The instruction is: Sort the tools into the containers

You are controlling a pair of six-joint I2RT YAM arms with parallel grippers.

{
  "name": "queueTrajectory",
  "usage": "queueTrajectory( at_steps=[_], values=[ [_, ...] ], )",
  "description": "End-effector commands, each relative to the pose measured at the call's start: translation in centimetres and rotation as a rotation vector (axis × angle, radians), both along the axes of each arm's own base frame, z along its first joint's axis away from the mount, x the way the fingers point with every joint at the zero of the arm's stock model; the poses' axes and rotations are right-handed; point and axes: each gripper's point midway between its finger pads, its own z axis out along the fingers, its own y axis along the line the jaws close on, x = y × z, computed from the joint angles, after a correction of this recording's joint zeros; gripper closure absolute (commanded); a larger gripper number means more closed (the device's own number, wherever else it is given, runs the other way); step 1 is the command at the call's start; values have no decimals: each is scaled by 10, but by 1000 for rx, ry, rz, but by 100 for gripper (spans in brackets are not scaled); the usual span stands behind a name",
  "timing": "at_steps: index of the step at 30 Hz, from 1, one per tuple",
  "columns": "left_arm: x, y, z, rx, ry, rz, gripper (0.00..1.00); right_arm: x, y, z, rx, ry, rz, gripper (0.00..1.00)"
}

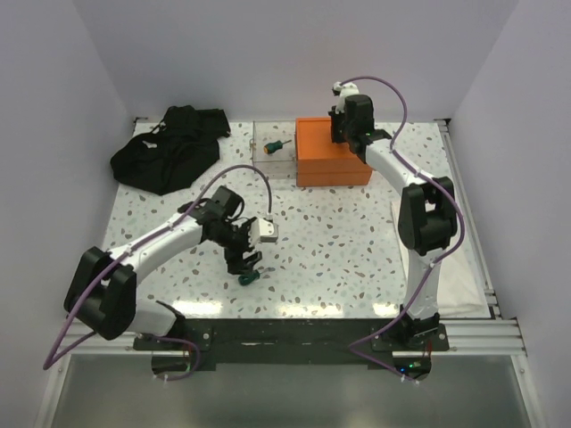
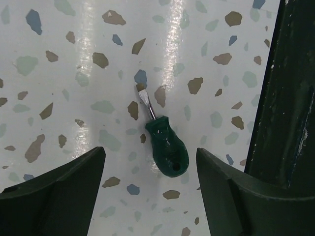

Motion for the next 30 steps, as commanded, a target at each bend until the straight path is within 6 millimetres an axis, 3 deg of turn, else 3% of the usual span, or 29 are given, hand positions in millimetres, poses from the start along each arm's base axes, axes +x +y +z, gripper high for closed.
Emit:
queueTrajectory(
  at_steps=[1, 6, 10, 11, 14, 16, 17, 19, 21, 25, 28, 30],
  values=[
    [-11, 2, -25, 104, 41, 32, 20, -47, -6, -109, -89, 334, 16, 99],
    [-5, -4, -49, 184, -7, 66, 21, -45, -6, -114, -86, 344, 15, 99],
    [0, 4, -61, 246, -37, 114, 26, -44, -5, -116, -87, 349, 18, 99],
    [2, 5, -61, 249, -46, 118, 36, -44, -5, -117, -88, 353, 18, 99],
    [11, 1, -50, 242, -79, 102, 54, -42, -3, -114, -86, 344, 20, 99],
    [27, -4, -38, 242, -131, 108, 62, -41, -4, -112, -83, 339, 18, 99],
    [28, -4, -35, 245, -125, 90, 75, -42, -4, -110, -83, 337, 19, 99],
    [44, -19, -10, 152, -149, 63, 89, -44, -5, -110, -95, 338, 26, 99],
    [61, -29, 17, 33, -172, 68, 92, -44, -9, -109, -96, 338, 22, 99],
    [115, -49, 91, -198, -397, 102, 95, -43, -12, -104, -101, 324, 15, 100],
    [169, -56, 157, -384, -621, 224, 100, -41, -12, -99, -100, 310, 13, 99],
    [200, -51, 178, -404, -687, 358, 100, -40, -12, -96, -101, 303, 12, 99]
  ],
)
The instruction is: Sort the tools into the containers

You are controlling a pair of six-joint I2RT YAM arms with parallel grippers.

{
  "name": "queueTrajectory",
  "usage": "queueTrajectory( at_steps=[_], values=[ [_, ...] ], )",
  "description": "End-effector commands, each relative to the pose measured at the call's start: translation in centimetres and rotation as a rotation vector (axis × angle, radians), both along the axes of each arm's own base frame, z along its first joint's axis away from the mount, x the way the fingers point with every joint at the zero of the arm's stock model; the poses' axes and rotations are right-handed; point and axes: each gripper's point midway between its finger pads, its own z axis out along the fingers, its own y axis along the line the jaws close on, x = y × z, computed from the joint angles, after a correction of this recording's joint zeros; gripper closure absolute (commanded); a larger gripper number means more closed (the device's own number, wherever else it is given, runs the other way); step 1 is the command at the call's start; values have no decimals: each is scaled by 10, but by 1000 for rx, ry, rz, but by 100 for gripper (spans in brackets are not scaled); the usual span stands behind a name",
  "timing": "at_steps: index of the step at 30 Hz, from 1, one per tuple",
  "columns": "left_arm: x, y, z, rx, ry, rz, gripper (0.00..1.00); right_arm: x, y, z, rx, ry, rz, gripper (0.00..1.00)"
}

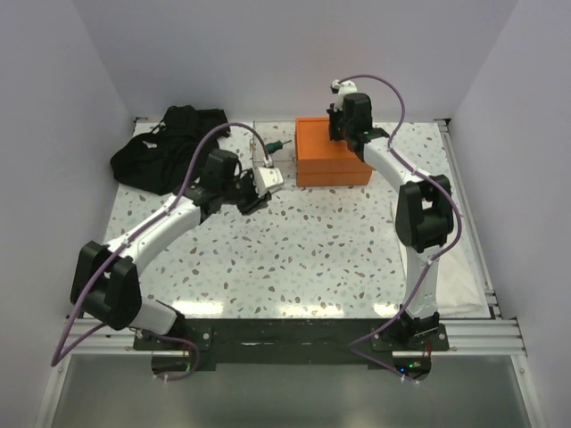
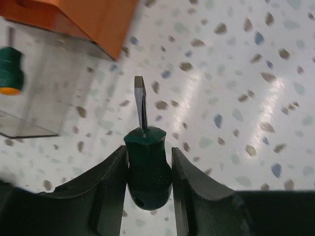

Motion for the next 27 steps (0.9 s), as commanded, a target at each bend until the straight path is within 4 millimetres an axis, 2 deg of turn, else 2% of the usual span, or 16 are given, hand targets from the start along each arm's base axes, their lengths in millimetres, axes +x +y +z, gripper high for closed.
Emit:
queueTrajectory(
  at_steps=[1, 2, 4, 5, 6, 7, 8, 9, 10, 11, 12, 13, 15, 18, 23, 27],
  values=[
    [82, -20, 118, -277, -376, 145, 100, -51, -17, -96, -111, 320, 5, 99],
    [98, -20, 111, -262, -373, 186, 100, -52, -17, -97, -113, 324, 6, 99],
    [121, -25, 130, -288, -409, 223, 100, -52, -17, -95, -112, 319, 8, 99],
    [137, -27, 116, -265, -390, 256, 100, -53, -18, -96, -115, 321, 8, 99],
    [148, -30, 130, -283, -414, 269, 100, -53, -18, -95, -117, 318, 8, 99],
    [155, -32, 128, -278, -414, 277, 100, -53, -18, -95, -118, 318, 10, 99],
    [167, -33, 111, -251, -393, 304, 100, -53, -18, -94, -117, 316, 8, 99],
    [176, -35, 119, -257, -409, 312, 100, -54, -19, -94, -119, 316, 8, 99],
    [181, -36, 112, -237, -395, 319, 100, -53, -19, -91, -118, 310, 7, 99],
    [190, -37, 94, -207, -368, 326, 99, -54, -19, -91, -120, 311, 9, 99],
    [197, -38, 99, -203, -375, 331, 94, -54, -20, -91, -121, 310, 9, 99],
    [199, -38, 71, -154, -305, 336, 87, -55, -19, -90, -126, 309, 10, 99],
    [203, -41, 70, -150, -277, 329, 69, -56, -21, -89, -127, 307, 8, 99],
    [201, -43, 54, -131, -229, 322, 52, -55, -20, -87, -124, 300, 9, 99],
    [201, -44, 76, -168, -274, 314, 34, -55, -20, -87, -125, 301, 11, 98],
    [203, -34, 108, -238, -306, 373, 32, -55, -20, -81, -115, 296, 5, 99]
  ],
)
